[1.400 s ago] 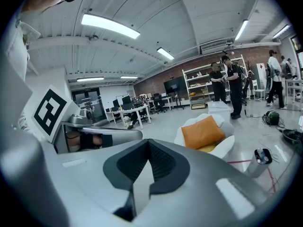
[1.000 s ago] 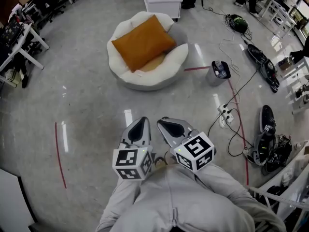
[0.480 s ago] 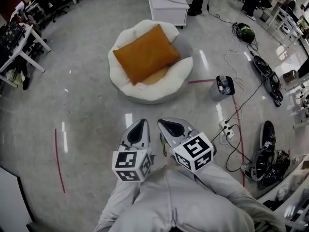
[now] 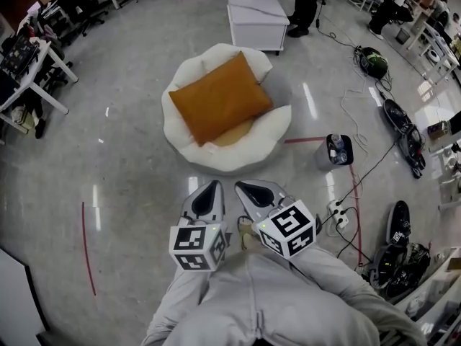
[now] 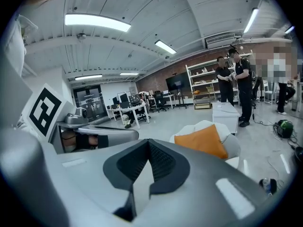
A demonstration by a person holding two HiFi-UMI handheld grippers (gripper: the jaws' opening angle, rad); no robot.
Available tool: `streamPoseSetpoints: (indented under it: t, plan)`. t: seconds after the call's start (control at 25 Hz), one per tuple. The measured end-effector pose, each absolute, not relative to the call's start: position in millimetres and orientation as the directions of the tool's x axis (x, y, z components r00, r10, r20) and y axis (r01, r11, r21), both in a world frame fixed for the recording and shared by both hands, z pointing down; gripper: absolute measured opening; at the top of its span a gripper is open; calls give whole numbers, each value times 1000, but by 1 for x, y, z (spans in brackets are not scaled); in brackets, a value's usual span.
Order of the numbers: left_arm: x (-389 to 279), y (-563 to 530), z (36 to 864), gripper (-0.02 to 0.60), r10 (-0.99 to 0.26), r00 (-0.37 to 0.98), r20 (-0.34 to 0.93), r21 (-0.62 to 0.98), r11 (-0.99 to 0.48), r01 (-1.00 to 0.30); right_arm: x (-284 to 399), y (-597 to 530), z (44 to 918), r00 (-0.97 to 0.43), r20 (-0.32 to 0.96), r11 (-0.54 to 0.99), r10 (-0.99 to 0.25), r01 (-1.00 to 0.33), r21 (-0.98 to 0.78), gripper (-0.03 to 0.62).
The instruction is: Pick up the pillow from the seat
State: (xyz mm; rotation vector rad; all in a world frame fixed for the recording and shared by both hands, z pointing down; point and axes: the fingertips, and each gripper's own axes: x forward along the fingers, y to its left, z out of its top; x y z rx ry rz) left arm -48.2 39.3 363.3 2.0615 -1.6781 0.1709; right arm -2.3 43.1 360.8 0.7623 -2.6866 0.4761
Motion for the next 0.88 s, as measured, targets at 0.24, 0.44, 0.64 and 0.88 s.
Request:
streamPoseSetpoints:
  t: [0.24,0.44,0.64,0.88]
  plan:
    - [-48,-8,364,2,-898,216,383,286,-107,-952,-2,-4,363,-826,384,819,-413,-521,-241,-2]
    - [-47,-32,368,2,-900,203,385,288,-92,-953,-2,-29,368,-829,387,825,-403,-512,-238,-2]
    - [-45,-48,367,2,-896,202,396,284,-90,-955,-1,-45,368,-826,396,825,-402,-514,-235,-2]
    - [-46,-61,369,2,-893,197,405,284,-82,-955,1,-58,367,-827,387,817,-408,-520,-250,-2]
